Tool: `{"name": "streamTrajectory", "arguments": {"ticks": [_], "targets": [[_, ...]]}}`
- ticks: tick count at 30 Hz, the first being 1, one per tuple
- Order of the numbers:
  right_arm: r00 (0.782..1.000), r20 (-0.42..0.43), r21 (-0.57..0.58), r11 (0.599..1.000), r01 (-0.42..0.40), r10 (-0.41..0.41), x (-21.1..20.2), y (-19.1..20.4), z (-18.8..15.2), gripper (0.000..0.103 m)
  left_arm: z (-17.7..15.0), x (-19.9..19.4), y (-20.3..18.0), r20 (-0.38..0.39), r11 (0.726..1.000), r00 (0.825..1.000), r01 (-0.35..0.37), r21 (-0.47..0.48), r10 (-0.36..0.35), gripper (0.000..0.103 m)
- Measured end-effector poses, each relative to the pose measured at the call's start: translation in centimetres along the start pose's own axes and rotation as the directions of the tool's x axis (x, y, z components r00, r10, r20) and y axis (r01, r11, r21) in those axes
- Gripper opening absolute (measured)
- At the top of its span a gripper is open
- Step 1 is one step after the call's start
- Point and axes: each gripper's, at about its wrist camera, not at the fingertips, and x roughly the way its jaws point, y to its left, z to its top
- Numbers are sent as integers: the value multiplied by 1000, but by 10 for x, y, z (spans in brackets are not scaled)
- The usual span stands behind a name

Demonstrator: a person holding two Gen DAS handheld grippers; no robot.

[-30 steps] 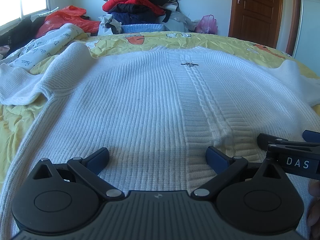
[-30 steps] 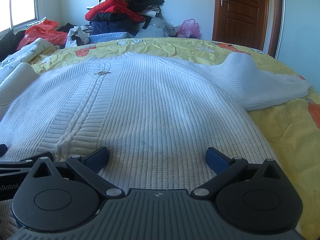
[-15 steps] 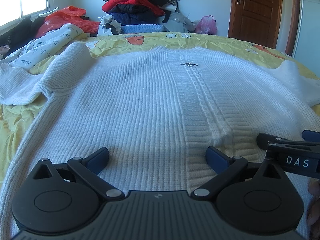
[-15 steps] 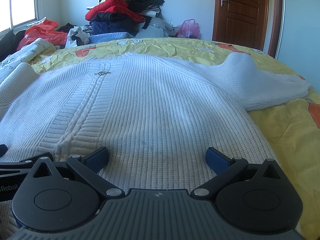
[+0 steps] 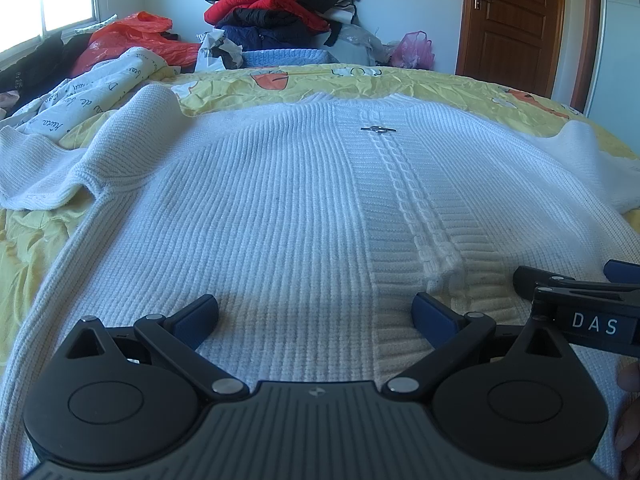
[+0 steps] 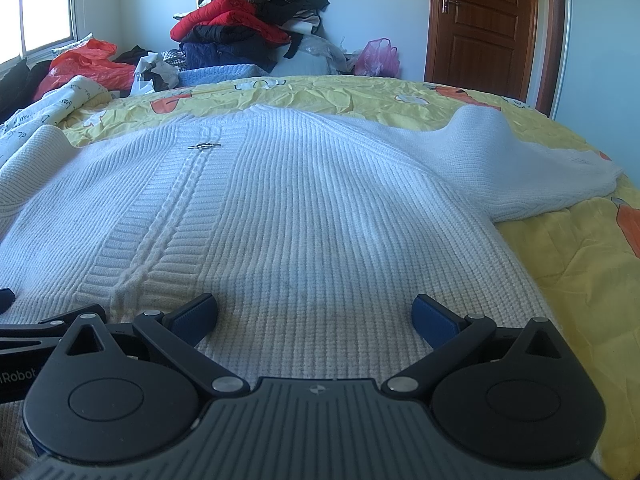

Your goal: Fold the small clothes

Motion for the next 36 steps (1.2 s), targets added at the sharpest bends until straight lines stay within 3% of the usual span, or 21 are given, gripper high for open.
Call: {"name": "streamTrajectory", "arguments": {"ticks": [13,16,17,22,25,29,33,36], "targets": [[999,2,-20,999,-35,35,-2,-3,4,103,0,0,0,1,1000,1000,0,-1,0,103],[989,76,-24,992,-125,126,-9,-24,14,103,-1,-1,0,4,1000,1000,-1,-2,1,103],[986,112,-17,993,-120,122,-10,-35,21,103,-1,-1,0,6,1000,1000,-1,-3,1,103],[968,239,50,997,65,-75,-8,-114,70,103,-2,-2,-2,10,1000,1000,-6,3,6,103],[964,194,116,980,160,-181,13,-180,97,103,-2,-2,-2,10,1000,1000,-7,3,7,103],[963,95,233,946,224,-252,45,-267,116,103,-2,-2,-2,10,1000,1000,-4,1,4,103],[974,84,492,858,143,-210,60,-346,114,95,-2,-2,-2,10,1000,1000,-5,1,5,103],[981,72,615,782,98,-179,74,-385,109,90,-2,-2,-3,10,1000,1000,-6,2,6,103]]}}
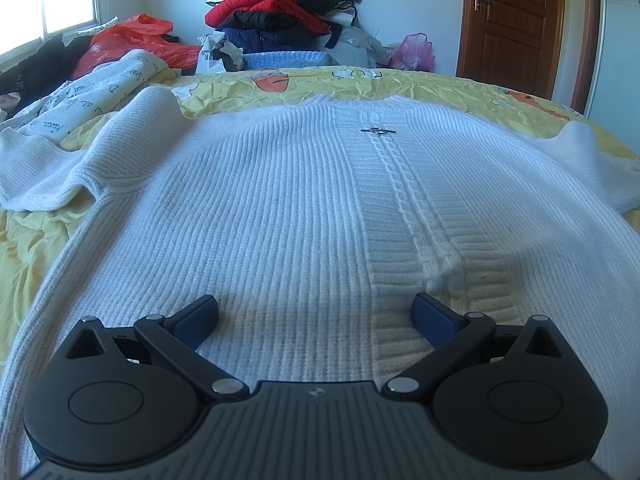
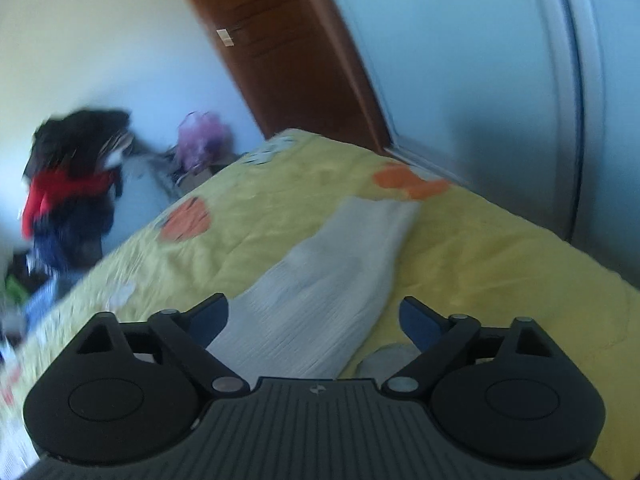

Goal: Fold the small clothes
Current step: 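Grasp the cardigan sleeve cuff with the right tool and lift it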

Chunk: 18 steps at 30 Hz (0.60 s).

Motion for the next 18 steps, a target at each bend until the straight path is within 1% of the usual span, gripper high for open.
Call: {"name": "streamTrajectory", "arguments": {"ticks": [1,2,4,6,8,11,12,13,14,15,16,18], "targets": [[1000,-3,37,999,0,0,7,-8,3,86,0,0,1,0,1000,1000,1,0,-1,103],[1000,-6,73,997,-13,13,11,-16,5,85,0,0,0,0,1000,1000,1,0,-1,103],[998,-21,146,988,-54,58,20,-29,7,78,0,0,1,0,1000,1000,1,0,-1,103],[996,-29,193,978,-82,89,33,-35,10,74,0,0,1,0,1000,1000,1,0,-1,103],[995,-28,202,975,-92,99,45,-36,12,72,0,0,1,0,1000,1000,1,0,-1,103],[996,15,182,980,-84,83,52,-35,12,63,0,0,1,0,1000,1000,1,0,-1,103],[997,27,177,981,-77,74,55,-34,13,55,0,0,0,0,1000,1000,1,0,-1,103],[998,36,176,982,-63,58,54,-35,13,42,0,0,1,0,1000,1000,1,0,-1,103],[998,44,178,983,-46,39,44,-39,13,33,0,0,1,0,1000,1000,1,0,-1,103],[999,39,176,984,-27,21,46,-40,13,21,0,0,1,0,1000,1000,1,-1,-1,103],[999,44,166,986,-33,26,44,-41,13,15,0,0,1,0,1000,1000,1,0,-1,103],[999,51,147,989,-25,18,40,-37,14,15,0,0,0,0,1000,1000,2,-1,-2,103]]}}
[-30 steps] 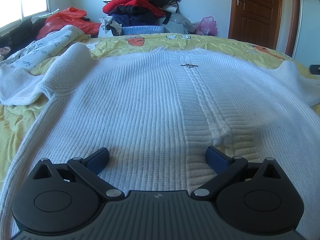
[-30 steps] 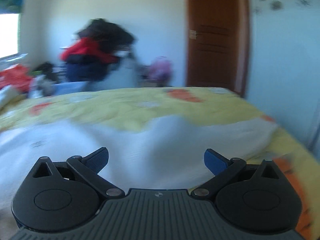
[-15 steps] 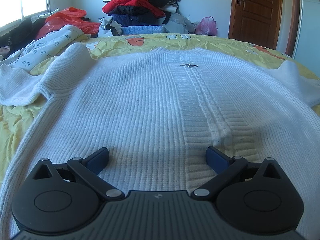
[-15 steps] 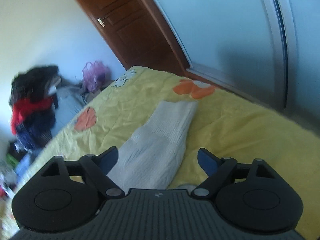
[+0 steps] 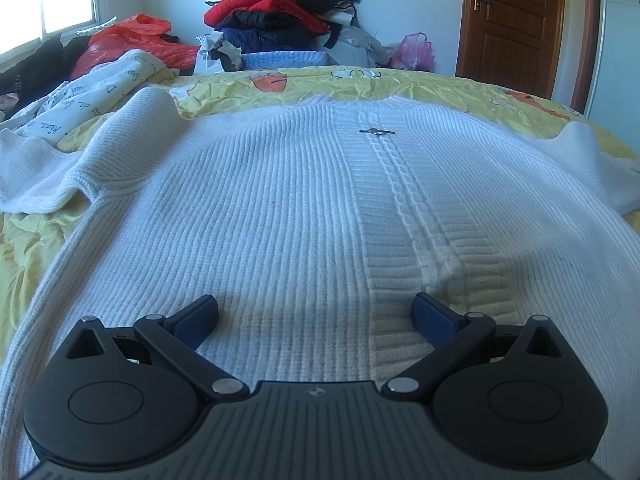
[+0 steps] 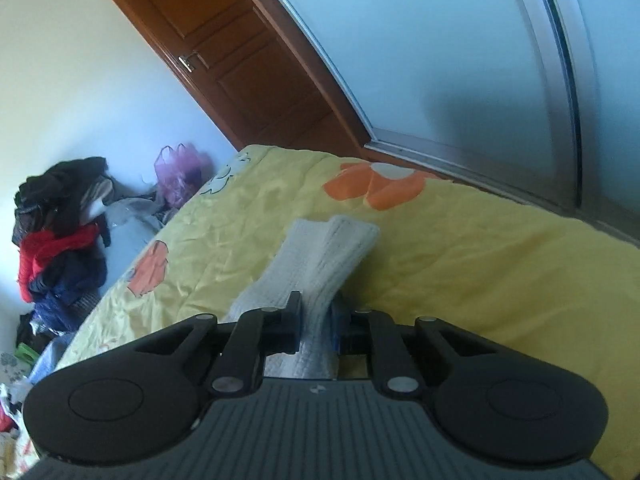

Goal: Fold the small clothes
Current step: 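Grasp the cardigan sleeve cuff with the right tool and lift it, then lay the sleeve across the cardigan back and open the right tool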

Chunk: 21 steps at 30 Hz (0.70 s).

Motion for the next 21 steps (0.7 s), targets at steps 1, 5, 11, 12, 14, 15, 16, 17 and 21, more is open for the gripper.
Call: {"name": "streamTrajectory", "arguments": {"ticks": [1,5,11,12,14,15,16,17,21], "targets": [[1000,10,-11,1000,7,-6,-3,3,0,16,0,0,0,0,1000,1000,-1,0,1,103],[996,77,-49,998,-50,53,-28,26,-3,16,0,0,0,0,1000,1000,0,0,0,103],[950,35,-300,910,-286,310,-101,117,-57,15,1,0,-1,0,1000,1000,1,-1,-1,103],[933,-1,-336,879,-339,360,-113,134,-74,15,1,0,-2,0,1000,1000,2,-1,-2,103],[892,-80,-387,811,-439,445,-133,166,-112,15,1,0,-1,0,1000,1000,2,-1,-2,103],[870,-128,-397,780,-484,475,-139,180,-131,15,1,0,-2,0,1000,1000,3,-1,-3,103],[847,-188,-405,747,-527,497,-143,194,-152,15,1,0,-2,0,1000,1000,3,-1,-3,103],[827,-240,-412,719,-560,508,-145,206,-171,15,1,1,-3,0,1000,1000,4,-1,-4,103],[802,-383,-462,657,-596,458,-134,232,-240,15,1,1,-3,0,1000,1000,3,-2,-3,103]]}}
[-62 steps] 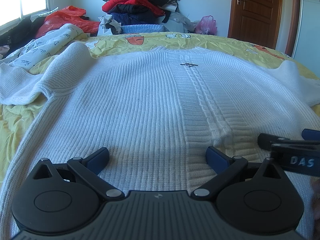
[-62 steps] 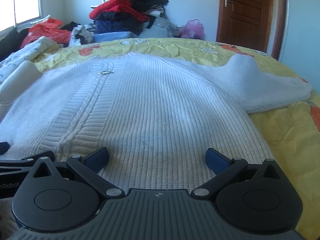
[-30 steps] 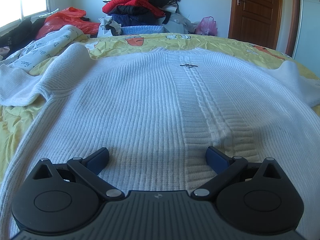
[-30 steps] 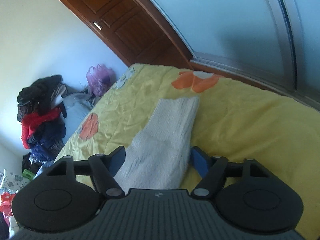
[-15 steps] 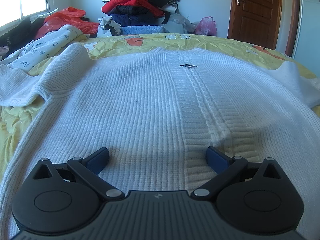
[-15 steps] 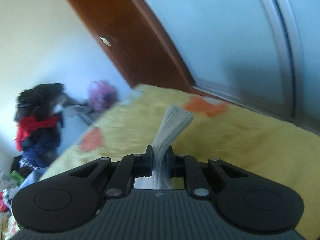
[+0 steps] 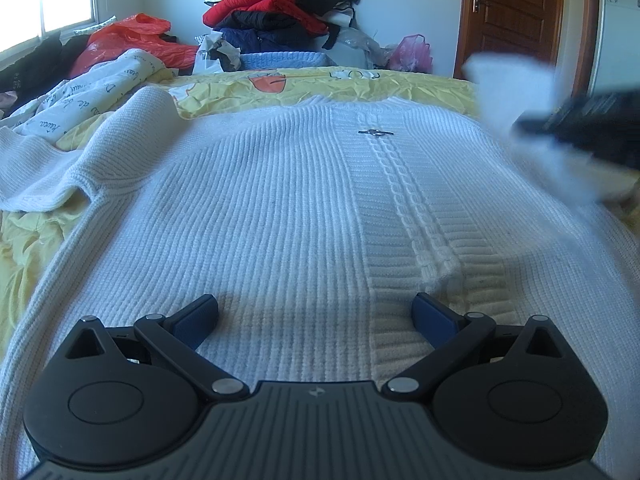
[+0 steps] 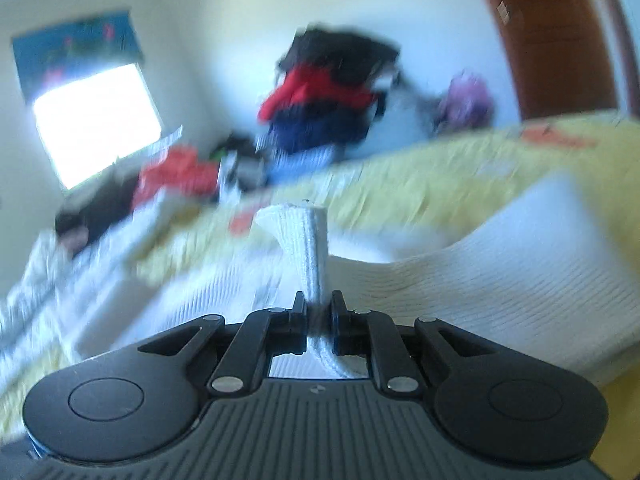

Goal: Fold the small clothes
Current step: 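Lay the sleeve across the cardigan back and open the right tool, then grasp the other sleeve cuff with the left tool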

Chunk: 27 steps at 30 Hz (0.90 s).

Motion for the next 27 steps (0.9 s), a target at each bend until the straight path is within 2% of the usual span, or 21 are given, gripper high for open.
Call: {"name": "streamTrajectory", "arguments": {"ticks": [4,5,6,7,10,12,14,16,17,20,21,23,25,26,27], "targets": [[993,-85,-102,992,71,-79,17,15,-22,44,1,2,-1,1,1000,1000,5,-3,-5,103],[995,-64,-108,992,64,-71,10,19,-24,53,1,2,0,1,1000,1000,7,-5,-7,103],[997,-25,-111,992,64,-67,-1,21,-22,69,1,2,0,3,1000,1000,10,-9,-10,103],[998,7,-116,992,56,-56,-8,23,-25,76,0,-1,3,5,1000,1000,14,-15,-14,103],[999,4,-121,992,-34,35,-32,12,-30,74,-1,-4,10,19,998,999,41,-45,-40,103],[999,-30,-125,991,-48,45,-39,3,-43,75,2,-7,18,37,993,997,72,-94,-69,103],[993,-85,-15,997,-79,77,-41,-11,-47,75,10,-9,25,67,979,991,127,-161,-118,103],[991,-53,56,991,-118,121,-45,-21,-46,75,26,-9,30,97,944,975,220,-244,-202,103],[990,-48,66,989,-132,135,-44,-22,-46,75,37,-6,32,103,919,962,272,-286,-252,103],[983,-80,58,986,-158,162,-38,-19,-48,75,66,21,27,48,825,915,383,-415,-401,103],[982,-84,49,985,-167,170,-38,-18,-50,75,73,35,22,18,789,892,408,-459,-451,103],[979,-85,41,982,-182,185,-39,-17,-52,75,82,56,10,-22,748,858,435,-501,-514,101],[977,-81,58,979,-194,198,-40,-19,-52,75,88,71,-5,-65,747,842,437,-502,-536,88],[975,-79,72,977,-200,205,-43,-23,-53,75,89,78,-12,-88,748,835,434,-502,-543,77],[974,-76,85,975,-206,213,-44,-25,-54,76,91,84,-18,-106,749,831,426,-507,-545,72]]}}
